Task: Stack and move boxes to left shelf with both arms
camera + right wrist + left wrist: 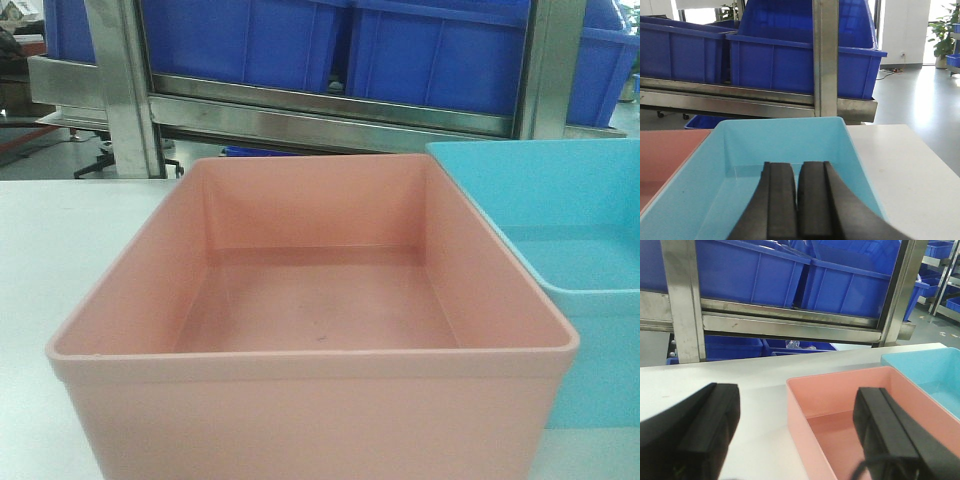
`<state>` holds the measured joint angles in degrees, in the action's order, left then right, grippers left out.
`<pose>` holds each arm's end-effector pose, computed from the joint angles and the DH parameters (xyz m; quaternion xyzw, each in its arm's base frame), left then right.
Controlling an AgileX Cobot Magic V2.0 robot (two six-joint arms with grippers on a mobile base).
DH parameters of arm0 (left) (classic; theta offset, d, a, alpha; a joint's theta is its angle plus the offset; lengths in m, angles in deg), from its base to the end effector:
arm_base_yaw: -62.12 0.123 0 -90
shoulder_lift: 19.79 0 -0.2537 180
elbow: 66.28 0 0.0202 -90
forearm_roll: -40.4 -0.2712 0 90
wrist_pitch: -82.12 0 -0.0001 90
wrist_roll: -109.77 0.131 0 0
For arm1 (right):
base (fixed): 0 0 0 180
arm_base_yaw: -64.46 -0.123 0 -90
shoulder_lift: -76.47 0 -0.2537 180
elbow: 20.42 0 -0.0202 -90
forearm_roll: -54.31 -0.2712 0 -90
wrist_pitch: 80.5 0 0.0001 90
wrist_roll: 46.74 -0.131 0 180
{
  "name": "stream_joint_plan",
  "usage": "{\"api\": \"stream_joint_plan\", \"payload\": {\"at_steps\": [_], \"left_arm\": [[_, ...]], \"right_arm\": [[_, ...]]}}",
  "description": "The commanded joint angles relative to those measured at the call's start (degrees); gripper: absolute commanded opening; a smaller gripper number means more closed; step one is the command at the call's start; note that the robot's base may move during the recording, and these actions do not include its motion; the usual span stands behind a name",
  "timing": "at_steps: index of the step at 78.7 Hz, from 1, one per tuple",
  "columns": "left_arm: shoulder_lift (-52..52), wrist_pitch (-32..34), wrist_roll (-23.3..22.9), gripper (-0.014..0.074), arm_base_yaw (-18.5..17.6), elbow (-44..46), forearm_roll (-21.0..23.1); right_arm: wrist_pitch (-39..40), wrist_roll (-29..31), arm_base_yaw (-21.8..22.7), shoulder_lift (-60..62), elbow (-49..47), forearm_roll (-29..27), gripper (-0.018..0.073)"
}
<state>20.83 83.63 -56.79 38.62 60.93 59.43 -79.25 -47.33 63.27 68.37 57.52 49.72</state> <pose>0.1933 -0.0828 0.2876 0.1090 0.7109 -0.1715 0.6733 0.1484 0.0029 0.2094 0.0241 0.6738 0.0404 0.7374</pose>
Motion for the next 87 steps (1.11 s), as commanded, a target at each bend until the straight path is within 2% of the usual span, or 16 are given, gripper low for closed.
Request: {"api": "stream_joint_plan", "payload": {"at_steps": [1, 17, 28, 40, 61, 67, 77, 83, 87], "left_arm": [[0.09, 4.03, 0.13, 0.0386, 0.13, 1.58, 0.51], [0.09, 4.03, 0.13, 0.0386, 0.13, 1.58, 0.51], [0.09, 4.03, 0.13, 0.0386, 0.13, 1.58, 0.51], [0.09, 4.03, 0.13, 0.0386, 0.13, 1.58, 0.51], [0.09, 4.03, 0.13, 0.0386, 0.13, 1.58, 0.51], [0.09, 4.03, 0.13, 0.0386, 0.13, 1.58, 0.51], [0.09, 4.03, 0.13, 0.0386, 0.13, 1.58, 0.51], [0.09, 4.03, 0.13, 0.0386, 0.13, 1.58, 0.51], [0.09, 4.03, 0.13, 0.0386, 0.13, 1.58, 0.51]], "right_arm": [[1.18, 0.58, -0.03, 0.92, -2.43, 0.11, 0.0052], [-9.44, 0.58, -0.03, -7.09, -11.97, 0.11, 0.0052], [-20.69, 0.58, -0.03, -18.57, -19.54, 0.06, 0.0052], [-23.53, 0.58, -0.03, -30.93, -28.22, -0.49, 0.0052], [-39.24, 0.58, -0.03, -52.22, -43.51, -0.79, 0.0062], [-40.87, 0.58, -0.03, -58.1, -47.19, -0.79, 0.013], [-45.49, 1.45, 2.03, -66.28, -53.29, -0.79, 0.0351], [-49.58, 3.68, 4.11, -71.37, -58.36, -0.79, 0.0427], [-51.39, 5.95, 5.48, -75.0, -62.02, -0.79, 0.0439]]}}
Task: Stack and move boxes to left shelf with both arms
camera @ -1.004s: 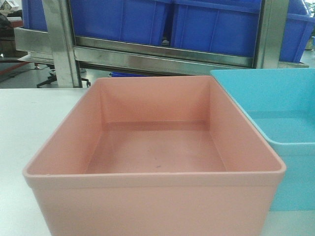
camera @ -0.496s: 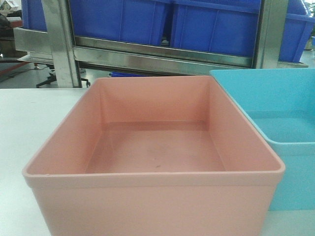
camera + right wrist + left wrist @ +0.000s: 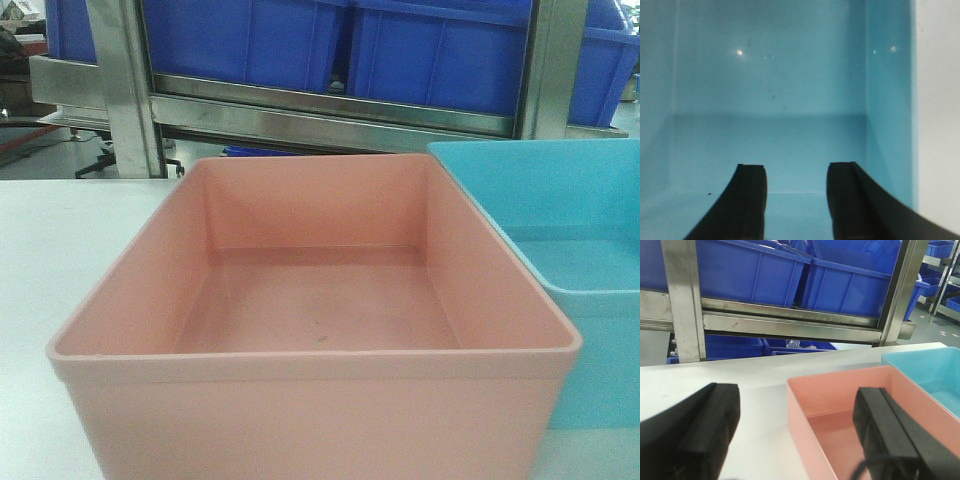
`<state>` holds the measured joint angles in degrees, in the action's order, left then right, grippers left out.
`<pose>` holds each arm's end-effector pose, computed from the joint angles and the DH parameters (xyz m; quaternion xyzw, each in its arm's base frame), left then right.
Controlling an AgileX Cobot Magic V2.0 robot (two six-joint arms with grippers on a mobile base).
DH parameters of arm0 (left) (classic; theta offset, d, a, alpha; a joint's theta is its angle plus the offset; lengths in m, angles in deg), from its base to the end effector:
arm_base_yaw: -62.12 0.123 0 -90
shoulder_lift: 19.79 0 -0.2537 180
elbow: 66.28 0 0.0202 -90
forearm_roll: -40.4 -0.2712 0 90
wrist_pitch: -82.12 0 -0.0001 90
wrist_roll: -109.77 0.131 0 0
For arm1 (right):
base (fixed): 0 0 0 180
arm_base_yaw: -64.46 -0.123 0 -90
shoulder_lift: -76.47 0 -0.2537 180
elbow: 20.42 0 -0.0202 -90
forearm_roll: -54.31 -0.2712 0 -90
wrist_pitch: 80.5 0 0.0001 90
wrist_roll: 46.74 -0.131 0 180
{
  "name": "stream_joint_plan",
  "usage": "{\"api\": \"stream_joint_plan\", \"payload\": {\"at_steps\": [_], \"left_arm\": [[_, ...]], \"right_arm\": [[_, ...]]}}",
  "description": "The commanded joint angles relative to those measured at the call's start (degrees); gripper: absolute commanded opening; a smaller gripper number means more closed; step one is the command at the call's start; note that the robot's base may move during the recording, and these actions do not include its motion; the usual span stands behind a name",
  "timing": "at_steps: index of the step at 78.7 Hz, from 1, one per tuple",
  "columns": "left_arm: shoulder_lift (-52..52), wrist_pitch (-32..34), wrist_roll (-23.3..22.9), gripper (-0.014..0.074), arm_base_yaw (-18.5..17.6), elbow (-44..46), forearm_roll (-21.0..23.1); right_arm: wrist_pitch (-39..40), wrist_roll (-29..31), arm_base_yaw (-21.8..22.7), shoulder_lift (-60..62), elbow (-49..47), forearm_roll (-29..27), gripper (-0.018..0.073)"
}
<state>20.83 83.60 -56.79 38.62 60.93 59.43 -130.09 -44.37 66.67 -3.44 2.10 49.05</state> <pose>0.1933 -0.0829 0.2875 0.1091 0.7111 -0.1715 0.6731 0.2863 -0.0019 0.2188 0.0191 0.9693 0.0314 0.2429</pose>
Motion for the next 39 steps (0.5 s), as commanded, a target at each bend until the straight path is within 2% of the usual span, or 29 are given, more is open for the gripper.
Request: {"api": "stream_joint_plan", "payload": {"at_steps": [1, 24, 39], "left_arm": [[0.09, 4.06, 0.13, 0.0386, 0.13, 1.58, 0.51], [0.09, 4.06, 0.13, 0.0386, 0.13, 1.58, 0.51], [0.09, 4.06, 0.13, 0.0386, 0.13, 1.58, 0.51]], "right_arm": [[-0.94, 3.5, 2.39, -4.07, -7.5, -0.11, 0.0437], [-3.64, 7.57, 7.75, -22.12, -24.17, -0.05, 0.0435], [-4.02, 9.12, 8.85, -29.29, -28.78, 0.2, 0.0435]]}}
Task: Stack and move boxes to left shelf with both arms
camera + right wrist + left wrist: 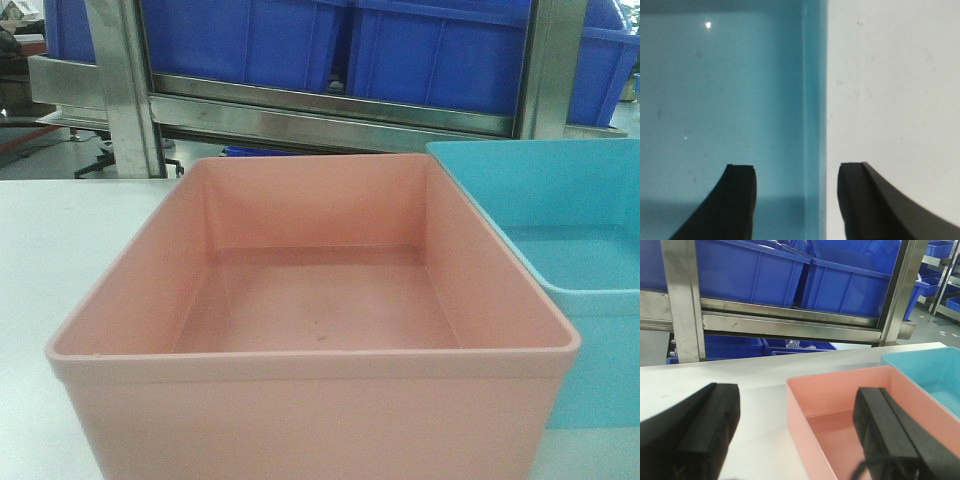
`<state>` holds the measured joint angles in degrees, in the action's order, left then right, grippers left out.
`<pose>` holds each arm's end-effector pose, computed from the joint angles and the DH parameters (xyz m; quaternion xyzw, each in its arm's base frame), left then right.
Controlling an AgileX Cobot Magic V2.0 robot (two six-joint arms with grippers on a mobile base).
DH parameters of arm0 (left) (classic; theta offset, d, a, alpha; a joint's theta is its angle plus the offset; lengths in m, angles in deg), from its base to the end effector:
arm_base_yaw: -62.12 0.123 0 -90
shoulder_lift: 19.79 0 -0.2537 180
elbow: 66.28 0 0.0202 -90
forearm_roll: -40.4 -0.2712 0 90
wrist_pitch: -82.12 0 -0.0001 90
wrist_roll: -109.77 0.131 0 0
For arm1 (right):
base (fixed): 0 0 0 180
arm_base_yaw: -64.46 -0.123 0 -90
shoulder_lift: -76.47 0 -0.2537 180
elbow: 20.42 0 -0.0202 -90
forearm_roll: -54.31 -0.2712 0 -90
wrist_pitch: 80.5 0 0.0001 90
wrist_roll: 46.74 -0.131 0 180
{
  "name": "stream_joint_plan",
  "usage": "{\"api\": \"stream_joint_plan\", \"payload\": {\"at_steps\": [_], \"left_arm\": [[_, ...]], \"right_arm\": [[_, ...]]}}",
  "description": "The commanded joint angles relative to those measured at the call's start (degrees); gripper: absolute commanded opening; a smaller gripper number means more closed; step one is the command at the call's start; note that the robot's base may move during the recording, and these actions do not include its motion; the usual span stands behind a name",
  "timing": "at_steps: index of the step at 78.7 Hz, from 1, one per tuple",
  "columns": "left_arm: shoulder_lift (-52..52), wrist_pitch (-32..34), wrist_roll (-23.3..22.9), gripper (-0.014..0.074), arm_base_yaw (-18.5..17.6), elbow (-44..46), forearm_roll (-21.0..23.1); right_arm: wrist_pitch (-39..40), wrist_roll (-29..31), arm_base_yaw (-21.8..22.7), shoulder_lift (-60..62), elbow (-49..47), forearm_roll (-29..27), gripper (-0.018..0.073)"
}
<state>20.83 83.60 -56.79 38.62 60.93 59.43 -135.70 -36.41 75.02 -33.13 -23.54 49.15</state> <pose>0.1933 -0.0829 0.2875 0.1091 0.7111 -0.1715 0.6731 0.3872 -0.0623 0.1805 0.0215 0.9862 0.0111 0.1638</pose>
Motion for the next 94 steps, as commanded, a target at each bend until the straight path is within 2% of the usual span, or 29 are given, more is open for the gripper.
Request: {"api": "stream_joint_plan", "payload": {"at_steps": [1, 16, 21, 26, 37, 41, 79, 86, 94], "left_arm": [[0.09, 4.06, 0.13, 0.0386, 0.13, 1.58, 0.51], [0.09, 4.06, 0.13, 0.0386, 0.13, 1.58, 0.51], [0.09, 4.06, 0.13, 0.0386, 0.13, 1.58, 0.51], [0.09, 4.06, 0.13, 0.0386, 0.13, 1.58, 0.51], [0.09, 4.06, 0.13, 0.0386, 0.13, 1.58, 0.51], [0.09, 4.06, 0.13, 0.0386, 0.13, 1.58, 0.51], [0.09, 4.06, 0.13, 0.0386, 0.13, 1.58, 0.51], [0.09, 4.06, 0.13, 0.0386, 0.13, 1.58, 0.51], [0.09, 4.06, 0.13, 0.0386, 0.13, 1.58, 0.51]], "right_arm": [[1.59, 1.42, 0.49, -0.27, -3.23, 0.16, 0.0435], [0.6, 4.54, 0.49, -5.38, -3.3, 0.17, 0.0433], [0.48, 4.6, 0.49, -5.84, -3.3, 0.17, 0.04], [0.18, 5.07, 0.49, -6.3, -3.3, 0.34, 0.0312], [-0.56, 5.62, 0.49, -6.46, -3.3, 0.4, 0.0034], [-0.62, 5.68, 0.49, -5.77, -3.72, 0.46, 0.0062], [-2.98, 5.17, 3.81, 10.48, -13.57, 0.11, 0.0057], [-2.72, 2.88, 3.74, 13.17, -14.68, -2.24, 0.0057], [-2.74, -2.77, 3.62, 16.12, -14.82, -6.42, 0.0057]]}}
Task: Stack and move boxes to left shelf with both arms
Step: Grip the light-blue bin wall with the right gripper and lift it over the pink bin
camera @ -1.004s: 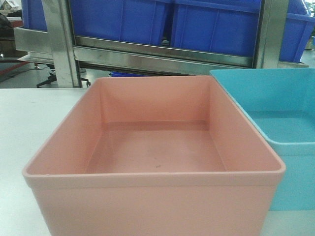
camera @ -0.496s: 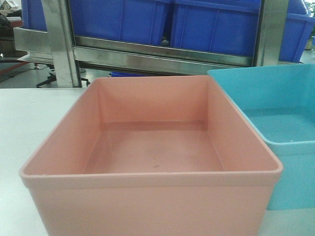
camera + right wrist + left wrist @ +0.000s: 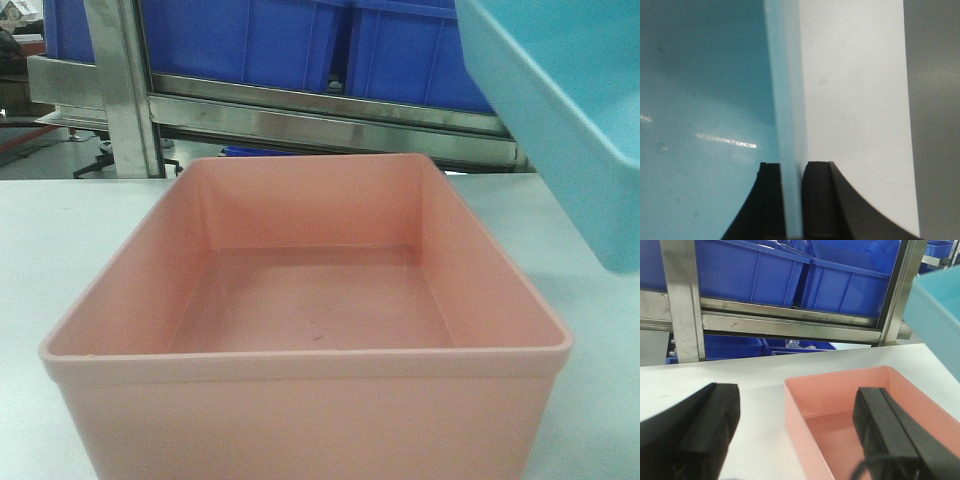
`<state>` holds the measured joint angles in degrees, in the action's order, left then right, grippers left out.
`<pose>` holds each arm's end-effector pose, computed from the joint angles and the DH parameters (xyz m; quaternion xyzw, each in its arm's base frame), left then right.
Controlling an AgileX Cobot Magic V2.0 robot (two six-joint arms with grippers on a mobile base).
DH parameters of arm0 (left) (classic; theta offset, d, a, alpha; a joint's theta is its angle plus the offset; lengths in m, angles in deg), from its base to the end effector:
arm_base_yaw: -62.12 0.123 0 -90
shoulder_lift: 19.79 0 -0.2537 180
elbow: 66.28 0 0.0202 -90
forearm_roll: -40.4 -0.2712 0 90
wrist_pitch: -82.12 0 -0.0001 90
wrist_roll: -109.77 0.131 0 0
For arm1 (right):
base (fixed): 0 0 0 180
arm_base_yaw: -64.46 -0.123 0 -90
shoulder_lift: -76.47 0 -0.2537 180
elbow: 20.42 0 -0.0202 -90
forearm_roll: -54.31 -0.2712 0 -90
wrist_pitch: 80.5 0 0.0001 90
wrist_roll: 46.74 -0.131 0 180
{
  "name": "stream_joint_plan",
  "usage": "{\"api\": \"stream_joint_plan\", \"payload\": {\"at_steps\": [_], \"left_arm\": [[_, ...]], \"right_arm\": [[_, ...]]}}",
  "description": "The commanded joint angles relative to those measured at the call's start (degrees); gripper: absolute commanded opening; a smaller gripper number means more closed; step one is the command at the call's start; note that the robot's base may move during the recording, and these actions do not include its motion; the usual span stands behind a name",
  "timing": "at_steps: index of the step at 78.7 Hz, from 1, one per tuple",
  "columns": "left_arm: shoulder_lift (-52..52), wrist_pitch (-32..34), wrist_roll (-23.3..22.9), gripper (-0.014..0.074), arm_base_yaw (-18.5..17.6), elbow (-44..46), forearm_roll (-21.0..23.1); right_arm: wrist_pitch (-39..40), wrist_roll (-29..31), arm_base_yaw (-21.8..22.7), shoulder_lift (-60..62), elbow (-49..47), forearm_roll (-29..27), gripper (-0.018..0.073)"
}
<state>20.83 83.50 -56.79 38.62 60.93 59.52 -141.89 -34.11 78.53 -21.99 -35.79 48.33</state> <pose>0.1932 -0.0829 0.2873 0.1088 0.7117 -0.1720 0.6723 0.3716 -0.0808 0.3206 0.0218 0.9508 -0.0205 0.3082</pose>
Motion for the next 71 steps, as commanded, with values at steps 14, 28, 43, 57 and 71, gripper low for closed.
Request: {"api": "stream_joint_plan", "payload": {"at_steps": [14, 28, 43, 57, 71], "left_arm": [[0.09, 4.16, 0.13, 0.0386, 0.13, 1.58, 0.42], [0.09, 4.16, 0.13, 0.0386, 0.13, 1.58, 0.42], [0.09, 4.16, 0.13, 0.0386, 0.13, 1.58, 0.42], [0.09, 4.16, 0.13, 0.0386, 0.13, 1.58, 0.42], [0.09, 4.16, 0.13, 0.0386, 0.13, 1.58, 0.42]], "right_arm": [[1.45, -12.64, -2.87, 8.09, -2.58, -7.98, 0.0057], [-2.23, -20.61, -12.07, 8.59, -2.49, -7.98, 0.0057], [-1.97, -29.58, -22.14, 7.43, -1.17, -7.69, 0.0057], [0.25, -35.82, -29.7, 5.21, 1.52, -6.09, 0.0057], [1.82, -37.6, -35.24, 3.29, 3.44, -4.4, 0.0057]]}}
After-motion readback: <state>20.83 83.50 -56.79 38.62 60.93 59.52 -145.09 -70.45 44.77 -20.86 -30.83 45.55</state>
